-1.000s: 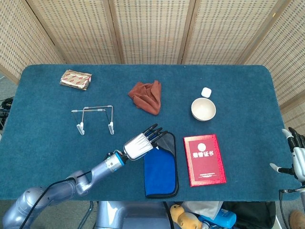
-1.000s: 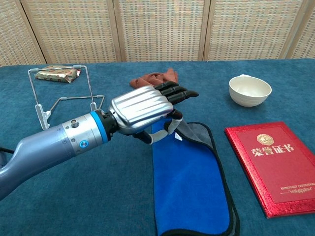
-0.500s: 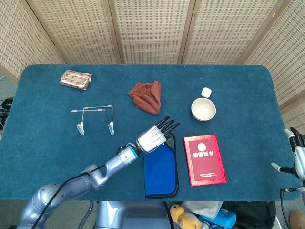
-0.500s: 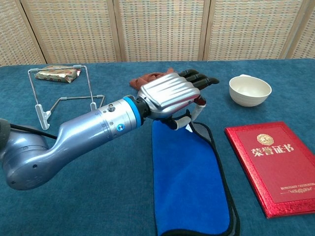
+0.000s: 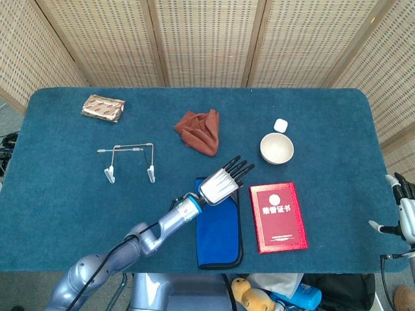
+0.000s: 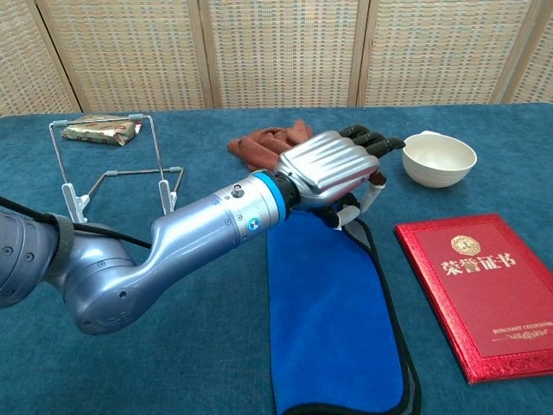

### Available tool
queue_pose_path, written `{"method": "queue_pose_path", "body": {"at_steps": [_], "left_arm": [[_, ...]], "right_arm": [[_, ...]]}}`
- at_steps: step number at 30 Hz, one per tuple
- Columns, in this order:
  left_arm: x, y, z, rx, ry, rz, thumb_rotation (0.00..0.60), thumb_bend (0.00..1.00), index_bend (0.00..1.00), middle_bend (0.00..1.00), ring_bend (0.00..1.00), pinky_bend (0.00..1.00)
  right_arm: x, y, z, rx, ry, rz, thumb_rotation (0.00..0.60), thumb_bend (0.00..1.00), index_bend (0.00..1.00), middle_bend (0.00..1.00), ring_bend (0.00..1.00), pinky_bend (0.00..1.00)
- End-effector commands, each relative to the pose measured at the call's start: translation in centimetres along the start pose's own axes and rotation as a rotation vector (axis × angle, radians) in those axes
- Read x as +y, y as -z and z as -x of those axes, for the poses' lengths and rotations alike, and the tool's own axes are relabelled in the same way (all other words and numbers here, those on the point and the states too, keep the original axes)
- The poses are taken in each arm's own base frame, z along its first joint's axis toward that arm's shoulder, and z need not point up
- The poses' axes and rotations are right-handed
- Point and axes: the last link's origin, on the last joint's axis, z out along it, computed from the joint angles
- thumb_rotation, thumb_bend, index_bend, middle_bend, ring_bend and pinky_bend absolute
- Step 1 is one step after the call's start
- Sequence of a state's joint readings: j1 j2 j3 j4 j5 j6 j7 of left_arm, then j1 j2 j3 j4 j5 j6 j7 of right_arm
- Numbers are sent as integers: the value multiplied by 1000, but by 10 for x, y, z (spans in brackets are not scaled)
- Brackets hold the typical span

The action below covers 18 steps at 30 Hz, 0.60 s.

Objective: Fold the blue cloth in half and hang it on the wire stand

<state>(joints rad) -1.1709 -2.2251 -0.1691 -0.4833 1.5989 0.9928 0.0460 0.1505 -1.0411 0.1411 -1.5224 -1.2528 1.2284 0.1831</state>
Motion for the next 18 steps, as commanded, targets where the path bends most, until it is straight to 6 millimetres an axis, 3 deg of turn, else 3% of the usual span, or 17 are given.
{"method": "queue_pose_path", "body": {"at_steps": [1, 9, 18], "left_arm": [[2, -1, -1, 22, 37, -19, 600, 338, 0, 0, 0, 0], [-5, -6, -11, 85, 88, -49, 600, 315, 0, 0, 0, 0], [-47, 7, -9, -53, 117, -171, 600, 314, 0, 0, 0, 14]], "right_arm": [[0, 0, 0, 2, 0, 2, 600, 0, 0, 0, 0, 0], [0, -1, -1, 24, 8, -9, 600, 0, 0, 0, 0, 0], [-8, 3, -3, 140, 28, -134, 600, 0, 0, 0, 0, 0]]}}
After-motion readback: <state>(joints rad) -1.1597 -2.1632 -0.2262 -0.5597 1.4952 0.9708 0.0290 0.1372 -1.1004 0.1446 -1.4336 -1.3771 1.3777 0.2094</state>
